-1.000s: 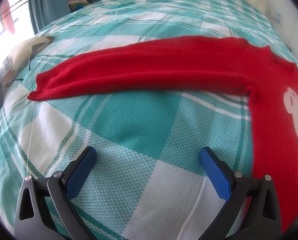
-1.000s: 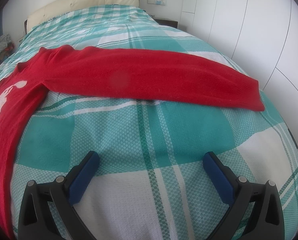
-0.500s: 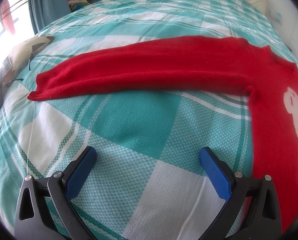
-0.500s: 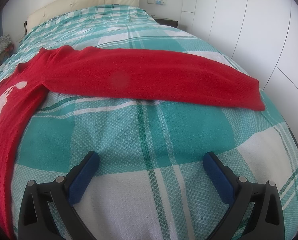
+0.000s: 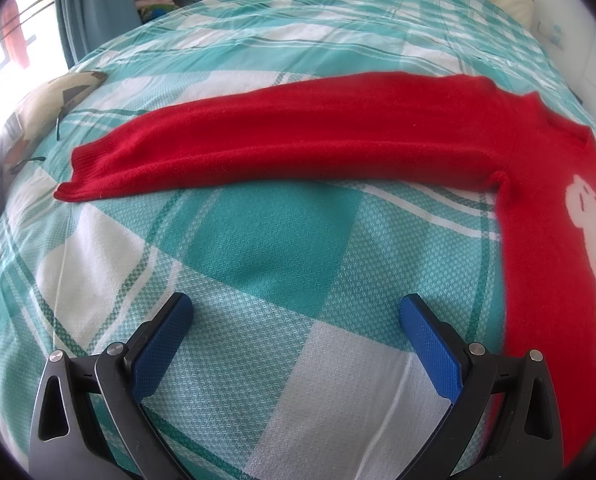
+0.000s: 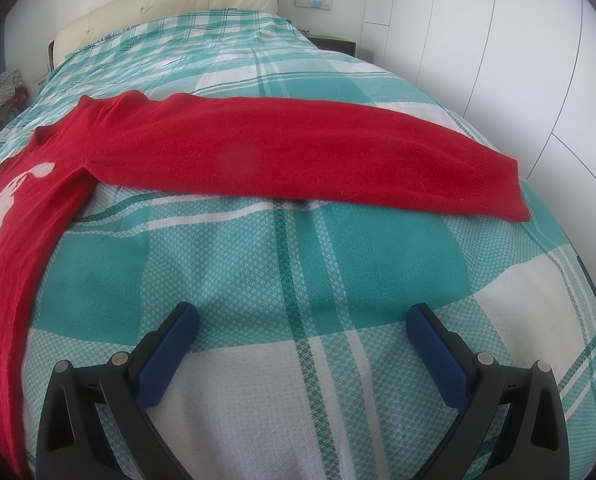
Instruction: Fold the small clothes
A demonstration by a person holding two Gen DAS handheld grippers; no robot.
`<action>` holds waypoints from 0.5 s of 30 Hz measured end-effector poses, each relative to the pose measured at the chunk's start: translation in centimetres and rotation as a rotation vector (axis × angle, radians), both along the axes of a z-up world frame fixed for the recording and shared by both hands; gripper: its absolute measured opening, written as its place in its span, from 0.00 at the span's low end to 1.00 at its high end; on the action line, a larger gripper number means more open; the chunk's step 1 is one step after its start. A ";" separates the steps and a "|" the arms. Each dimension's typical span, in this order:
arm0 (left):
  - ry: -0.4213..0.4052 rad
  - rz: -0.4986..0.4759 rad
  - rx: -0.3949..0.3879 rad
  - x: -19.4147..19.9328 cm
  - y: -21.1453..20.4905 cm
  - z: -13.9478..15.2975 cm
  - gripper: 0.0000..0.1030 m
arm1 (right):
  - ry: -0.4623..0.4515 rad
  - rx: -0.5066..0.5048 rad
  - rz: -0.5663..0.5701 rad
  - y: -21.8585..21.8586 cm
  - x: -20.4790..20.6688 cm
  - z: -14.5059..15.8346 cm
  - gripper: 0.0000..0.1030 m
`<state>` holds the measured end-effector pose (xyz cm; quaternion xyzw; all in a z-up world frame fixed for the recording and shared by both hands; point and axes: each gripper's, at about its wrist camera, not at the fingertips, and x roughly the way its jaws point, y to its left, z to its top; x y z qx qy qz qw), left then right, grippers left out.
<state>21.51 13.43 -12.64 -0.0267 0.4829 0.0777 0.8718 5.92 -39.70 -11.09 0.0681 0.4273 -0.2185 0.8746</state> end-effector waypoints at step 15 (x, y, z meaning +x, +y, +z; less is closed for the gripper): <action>-0.058 -0.019 0.008 -1.1 -0.4 1.7 0.99 | -0.001 0.002 0.000 0.0 0.0 0.0 1.00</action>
